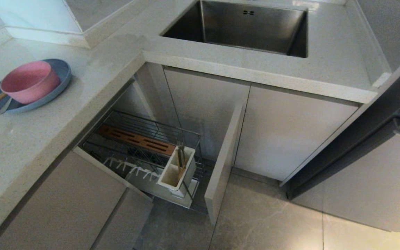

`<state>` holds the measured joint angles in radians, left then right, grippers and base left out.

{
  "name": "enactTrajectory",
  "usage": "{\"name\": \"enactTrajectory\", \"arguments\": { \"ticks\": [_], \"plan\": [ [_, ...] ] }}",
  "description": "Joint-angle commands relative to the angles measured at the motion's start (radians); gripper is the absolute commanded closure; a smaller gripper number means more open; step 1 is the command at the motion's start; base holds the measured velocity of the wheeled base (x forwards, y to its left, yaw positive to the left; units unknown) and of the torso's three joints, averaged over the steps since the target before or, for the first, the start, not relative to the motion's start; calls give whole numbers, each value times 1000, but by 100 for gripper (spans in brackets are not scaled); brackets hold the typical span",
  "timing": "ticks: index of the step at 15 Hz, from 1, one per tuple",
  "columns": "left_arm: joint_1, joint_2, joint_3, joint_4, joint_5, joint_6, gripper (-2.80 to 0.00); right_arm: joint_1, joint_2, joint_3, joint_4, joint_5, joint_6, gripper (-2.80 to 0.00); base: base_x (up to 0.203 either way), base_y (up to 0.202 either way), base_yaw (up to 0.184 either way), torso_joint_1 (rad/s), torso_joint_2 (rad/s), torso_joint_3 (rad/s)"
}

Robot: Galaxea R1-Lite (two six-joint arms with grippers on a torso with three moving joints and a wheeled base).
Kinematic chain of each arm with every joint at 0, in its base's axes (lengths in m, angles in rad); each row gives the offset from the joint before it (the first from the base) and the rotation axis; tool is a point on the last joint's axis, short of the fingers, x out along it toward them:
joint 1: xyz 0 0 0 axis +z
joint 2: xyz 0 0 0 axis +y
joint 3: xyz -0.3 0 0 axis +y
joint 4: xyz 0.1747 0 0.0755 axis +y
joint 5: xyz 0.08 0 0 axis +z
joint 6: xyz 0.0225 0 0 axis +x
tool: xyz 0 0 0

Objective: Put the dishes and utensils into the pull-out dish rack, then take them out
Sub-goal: Close the cupboard

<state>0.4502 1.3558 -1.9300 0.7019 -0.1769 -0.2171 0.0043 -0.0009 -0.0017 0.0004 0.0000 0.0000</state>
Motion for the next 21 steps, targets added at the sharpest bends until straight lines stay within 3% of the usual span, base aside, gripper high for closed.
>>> {"name": "enactTrajectory", "arguments": {
  "ticks": [1, 3, 4, 7, 10, 14, 16, 21],
  "plan": [
    [-130, -68, 34, 3, 168, 20, 0, 0, 1, 0, 1, 0, 0, 0, 0, 0, 0, 0, 0, 0],
    [-256, -152, 119, 2, 275, 72, 0, 0, 1, 0, 0, 0, 0, 0, 0, 0, 0, 0, 0, 0],
    [-290, -203, 168, 2, 294, 100, 0, 0, 1, 0, 1, 0, 0, 0, 0, 0, 0, 0, 0, 0],
    [-339, -376, 330, 0, 306, 196, 0, 0, 1, 0, 0, 0, 0, 0, 0, 0, 0, 0, 0, 0],
    [-381, -496, 500, 1, 299, 216, 0, 0, 1, 0, 0, 0, 0, 0, 0, 0, 0, 0, 0, 0],
    [-398, -649, 695, 1, 193, 236, 0, 0, 1, 0, 0, 0, 0, 0, 0, 0, 0, 0, 0, 0],
    [-409, -655, 726, 5, 134, 240, 0, 0, 1, 0, 0, 0, 0, 0, 0, 0, 0, 0, 0, 0],
    [-420, -535, 744, 70, -101, 237, 0, 0, 1, 0, 0, 0, 0, 0, 0, 0, 0, 0, 0, 0]
  ]
}}
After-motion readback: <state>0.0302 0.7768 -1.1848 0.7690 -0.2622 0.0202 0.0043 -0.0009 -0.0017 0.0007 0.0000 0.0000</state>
